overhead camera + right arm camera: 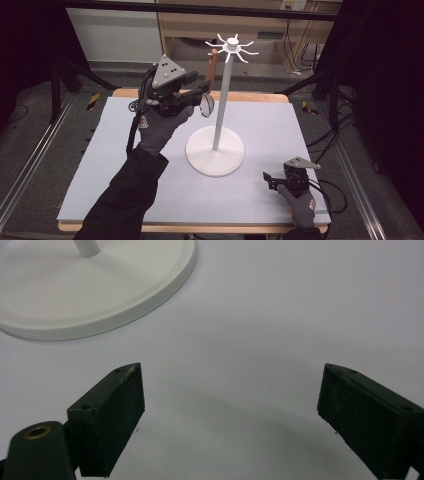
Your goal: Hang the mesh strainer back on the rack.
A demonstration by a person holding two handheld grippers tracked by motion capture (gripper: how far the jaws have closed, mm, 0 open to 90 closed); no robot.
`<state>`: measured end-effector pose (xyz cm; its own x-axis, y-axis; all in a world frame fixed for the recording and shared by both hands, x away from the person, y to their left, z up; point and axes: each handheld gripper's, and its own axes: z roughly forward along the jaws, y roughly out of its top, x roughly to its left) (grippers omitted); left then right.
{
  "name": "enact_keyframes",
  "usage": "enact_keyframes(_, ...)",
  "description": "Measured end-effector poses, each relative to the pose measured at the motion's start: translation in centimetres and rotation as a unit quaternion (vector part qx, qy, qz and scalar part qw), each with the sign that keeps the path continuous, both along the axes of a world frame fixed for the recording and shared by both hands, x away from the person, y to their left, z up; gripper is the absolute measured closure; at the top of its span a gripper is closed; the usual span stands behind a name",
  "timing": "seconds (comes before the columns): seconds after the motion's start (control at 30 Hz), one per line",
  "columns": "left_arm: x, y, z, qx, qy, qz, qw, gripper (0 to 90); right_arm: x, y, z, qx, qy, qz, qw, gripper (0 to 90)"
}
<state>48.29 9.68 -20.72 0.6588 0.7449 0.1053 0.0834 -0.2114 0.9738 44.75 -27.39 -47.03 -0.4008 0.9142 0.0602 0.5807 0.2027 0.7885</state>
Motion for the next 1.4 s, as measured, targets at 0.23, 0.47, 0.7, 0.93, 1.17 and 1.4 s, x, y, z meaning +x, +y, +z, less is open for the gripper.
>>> enact_keyframes(0.23,-0.9,2.4,-2.1,0.000,0.003,-0.010,0.9999,45.1,0.0,0.0,-0.1,-0.007,-0.002,-0.001,1.0000,11.3)
enact_keyframes(0.47,-1.9,4.4,-4.5,-0.003,0.014,-0.006,0.9999,43.5,0.0,0.0,-0.1,-0.011,0.000,-0.005,0.9999,10.7)
enact_keyframes(0.7,-2.9,7.0,-8.0,0.001,0.043,0.006,0.9991,40.8,0.0,-0.1,0.0,-0.008,0.000,-0.009,0.9999,10.1)
enact_keyframes(0.93,-3.1,9.9,-12.3,-0.005,0.083,0.027,0.9962,39.7,-0.1,-0.2,0.1,-0.012,-0.001,-0.016,0.9998,9.6)
enact_keyframes(1.17,-2.6,12.0,-15.6,0.001,0.119,0.060,0.9911,38.1,-0.1,-0.2,0.0,-0.015,0.001,-0.019,0.9997,9.6)
enact_keyframes(1.4,-2.7,13.6,-18.2,0.011,0.147,0.077,0.9860,34.8,-0.1,-0.2,-0.1,-0.020,0.002,-0.022,0.9996,9.6)
